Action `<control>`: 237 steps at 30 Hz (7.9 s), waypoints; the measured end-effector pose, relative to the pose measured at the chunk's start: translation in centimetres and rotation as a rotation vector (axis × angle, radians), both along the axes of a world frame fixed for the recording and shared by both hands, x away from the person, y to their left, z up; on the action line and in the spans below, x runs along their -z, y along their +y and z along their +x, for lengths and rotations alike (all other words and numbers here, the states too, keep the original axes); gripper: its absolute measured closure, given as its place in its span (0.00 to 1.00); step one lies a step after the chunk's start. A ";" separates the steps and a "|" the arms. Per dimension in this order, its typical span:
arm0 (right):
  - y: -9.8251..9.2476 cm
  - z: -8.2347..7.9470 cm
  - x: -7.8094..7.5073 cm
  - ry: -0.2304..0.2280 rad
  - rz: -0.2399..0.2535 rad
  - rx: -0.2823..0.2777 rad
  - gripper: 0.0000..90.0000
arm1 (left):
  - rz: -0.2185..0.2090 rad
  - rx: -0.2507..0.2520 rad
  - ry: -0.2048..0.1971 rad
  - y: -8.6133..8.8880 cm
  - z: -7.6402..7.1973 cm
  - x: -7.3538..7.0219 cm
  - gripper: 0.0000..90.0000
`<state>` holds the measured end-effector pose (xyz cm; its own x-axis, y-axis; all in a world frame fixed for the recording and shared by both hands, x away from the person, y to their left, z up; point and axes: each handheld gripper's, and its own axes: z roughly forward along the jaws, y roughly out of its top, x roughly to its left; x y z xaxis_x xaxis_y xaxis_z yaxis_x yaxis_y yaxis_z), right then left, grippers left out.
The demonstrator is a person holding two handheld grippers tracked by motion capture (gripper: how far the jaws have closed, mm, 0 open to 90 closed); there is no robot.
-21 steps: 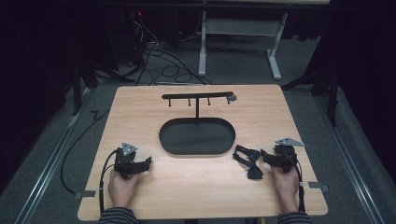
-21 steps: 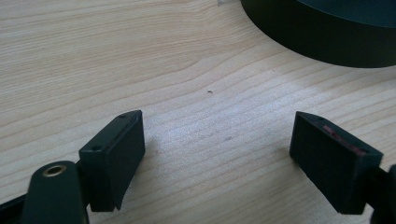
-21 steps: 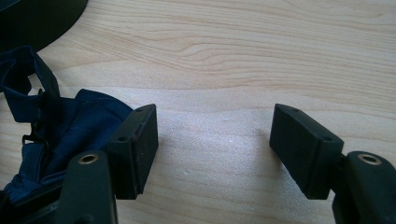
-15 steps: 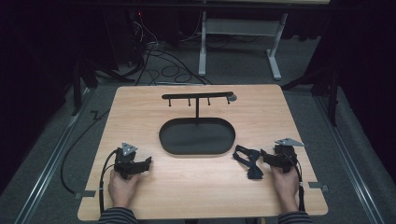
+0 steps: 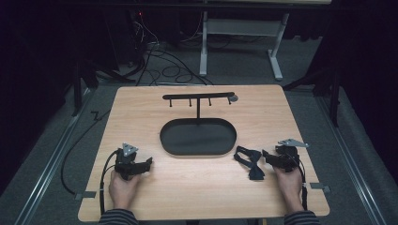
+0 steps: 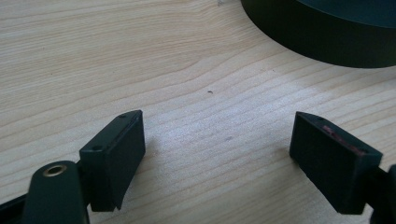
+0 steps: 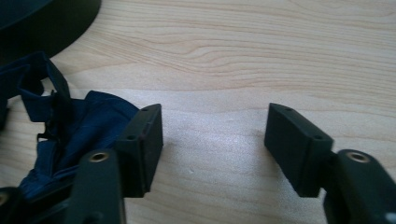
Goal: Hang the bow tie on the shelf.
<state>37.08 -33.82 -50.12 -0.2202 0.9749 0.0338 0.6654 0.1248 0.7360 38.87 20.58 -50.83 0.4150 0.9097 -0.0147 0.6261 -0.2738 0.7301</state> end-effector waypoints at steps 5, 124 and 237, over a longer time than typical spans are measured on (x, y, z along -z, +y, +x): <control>-0.6 -0.6 -0.3 -0.011 0.062 0.007 0.55 | 0.002 0.000 0.000 0.0 0.0 0.0 0.21; 6.3 1.1 -11.6 -0.210 0.110 -0.367 1.00 | 0.000 -0.013 -0.002 0.0 -0.1 0.0 0.22; 5.8 6.5 -15.1 -0.225 0.176 -0.247 0.76 | -0.002 -0.013 -0.004 0.1 -0.2 0.0 0.22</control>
